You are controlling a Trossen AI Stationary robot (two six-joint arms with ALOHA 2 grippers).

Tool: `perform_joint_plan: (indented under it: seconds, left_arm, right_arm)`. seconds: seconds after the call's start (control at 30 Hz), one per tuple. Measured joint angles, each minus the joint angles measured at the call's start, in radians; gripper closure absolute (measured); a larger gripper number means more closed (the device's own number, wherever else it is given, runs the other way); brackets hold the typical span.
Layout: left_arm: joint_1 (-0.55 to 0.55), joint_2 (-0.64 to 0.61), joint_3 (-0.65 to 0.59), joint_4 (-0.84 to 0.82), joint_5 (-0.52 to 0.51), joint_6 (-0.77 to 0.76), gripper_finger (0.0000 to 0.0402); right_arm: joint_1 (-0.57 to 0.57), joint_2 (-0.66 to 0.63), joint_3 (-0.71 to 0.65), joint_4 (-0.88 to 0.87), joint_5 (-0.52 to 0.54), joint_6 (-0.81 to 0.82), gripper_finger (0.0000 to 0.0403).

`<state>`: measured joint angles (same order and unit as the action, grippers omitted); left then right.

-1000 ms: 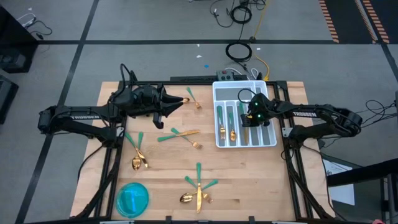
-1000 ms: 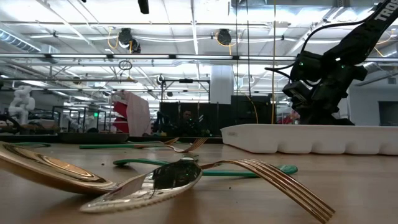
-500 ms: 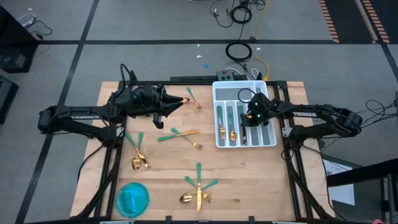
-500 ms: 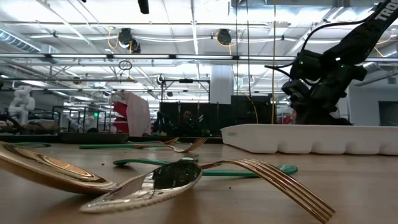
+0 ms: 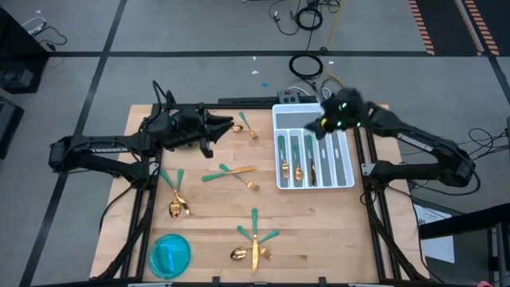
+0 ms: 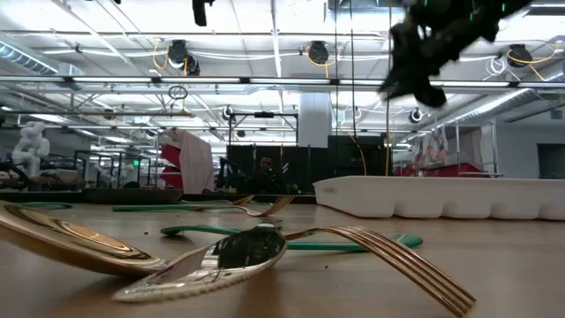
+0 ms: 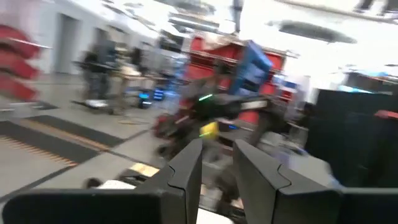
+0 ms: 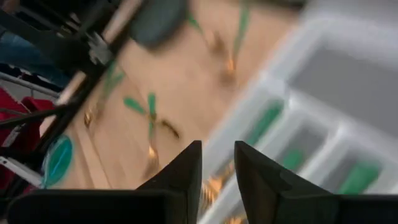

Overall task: Sort silverware
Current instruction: Put the green spoon into the white silverware organizer

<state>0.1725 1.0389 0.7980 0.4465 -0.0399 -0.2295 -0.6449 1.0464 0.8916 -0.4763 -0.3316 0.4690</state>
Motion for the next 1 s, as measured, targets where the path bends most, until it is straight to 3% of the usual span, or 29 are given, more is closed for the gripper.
perform_joint_plan:
  seconds: [0.13,0.27,0.47,0.6,0.7,0.87,1.0]
  left_arm:
    - [0.036,0.0,0.053,-0.129,-0.106,0.008,0.0304]
    - [0.089,0.026,0.148,-0.356,-0.124,0.01,0.0304]
    - [0.168,0.142,0.346,-0.736,-0.132,-0.005,0.0304]
    - [0.212,0.25,0.447,-0.922,-0.133,0.076,0.0304]
    - [0.248,0.333,0.486,-0.998,-0.13,0.127,0.0304]
    - [0.29,0.444,0.488,-1.013,-0.076,0.198,0.0304]
    - [0.32,0.525,0.488,-1.022,-0.09,0.207,0.0304]
  right_arm:
    - [0.0,-0.009,0.17,-0.08,0.065,-0.11,0.0298]
    - [0.0,-0.003,0.292,-0.158,0.117,-0.205,0.0279]
    - [-0.002,-0.002,0.343,-0.235,0.194,-0.294,0.026]
    - [-0.002,0.011,0.343,-0.282,0.205,-0.32,0.0256]
    - [-0.002,0.023,0.342,-0.311,0.206,-0.334,0.0256]
    - [-0.002,0.029,0.342,-0.325,0.206,-0.351,0.0256]
    - [-0.002,0.028,0.342,-0.326,0.206,-0.361,0.0256]
